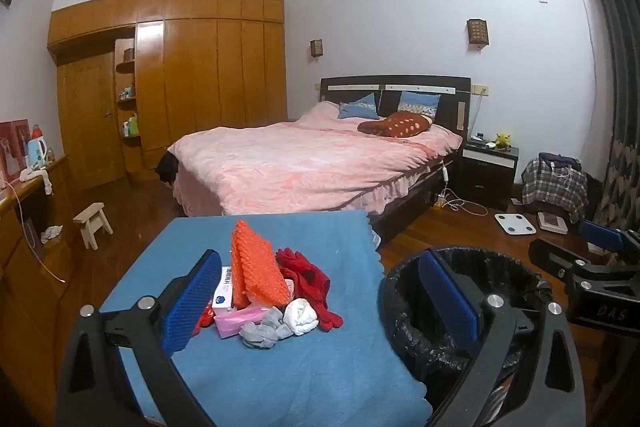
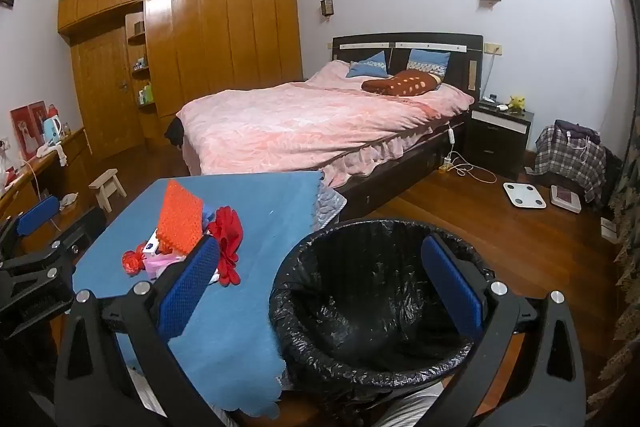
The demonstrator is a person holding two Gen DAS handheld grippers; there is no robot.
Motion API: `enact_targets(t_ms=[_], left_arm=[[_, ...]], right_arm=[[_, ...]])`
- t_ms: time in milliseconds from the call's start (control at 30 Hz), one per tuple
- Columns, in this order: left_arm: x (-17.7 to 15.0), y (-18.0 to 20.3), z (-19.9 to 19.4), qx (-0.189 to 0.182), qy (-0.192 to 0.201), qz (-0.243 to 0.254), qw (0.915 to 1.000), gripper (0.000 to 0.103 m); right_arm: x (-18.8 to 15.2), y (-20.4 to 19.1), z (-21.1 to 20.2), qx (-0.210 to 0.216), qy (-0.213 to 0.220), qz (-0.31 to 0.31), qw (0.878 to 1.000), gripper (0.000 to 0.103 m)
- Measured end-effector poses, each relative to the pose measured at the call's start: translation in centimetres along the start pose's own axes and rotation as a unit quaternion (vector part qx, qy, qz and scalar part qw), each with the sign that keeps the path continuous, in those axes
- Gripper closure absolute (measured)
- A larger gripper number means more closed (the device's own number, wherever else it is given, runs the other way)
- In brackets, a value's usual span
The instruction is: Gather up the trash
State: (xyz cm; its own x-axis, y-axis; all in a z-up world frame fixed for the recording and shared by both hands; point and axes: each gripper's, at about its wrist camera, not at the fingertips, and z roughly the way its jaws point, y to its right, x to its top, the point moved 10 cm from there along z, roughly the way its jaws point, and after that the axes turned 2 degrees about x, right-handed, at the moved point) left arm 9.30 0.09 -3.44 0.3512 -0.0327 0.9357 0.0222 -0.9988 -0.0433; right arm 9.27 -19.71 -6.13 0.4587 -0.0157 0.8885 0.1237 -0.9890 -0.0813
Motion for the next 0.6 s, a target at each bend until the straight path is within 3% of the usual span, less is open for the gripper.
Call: enact_targets(t_ms=[600], left_arm=[[0.16,-0.46,-0.33,0.007,-0.002,-0.002,1.0,0.006]], right_arm=[[-0.1,-0.01,0.11,0.0,0.0,0.001,1.0,0.005]])
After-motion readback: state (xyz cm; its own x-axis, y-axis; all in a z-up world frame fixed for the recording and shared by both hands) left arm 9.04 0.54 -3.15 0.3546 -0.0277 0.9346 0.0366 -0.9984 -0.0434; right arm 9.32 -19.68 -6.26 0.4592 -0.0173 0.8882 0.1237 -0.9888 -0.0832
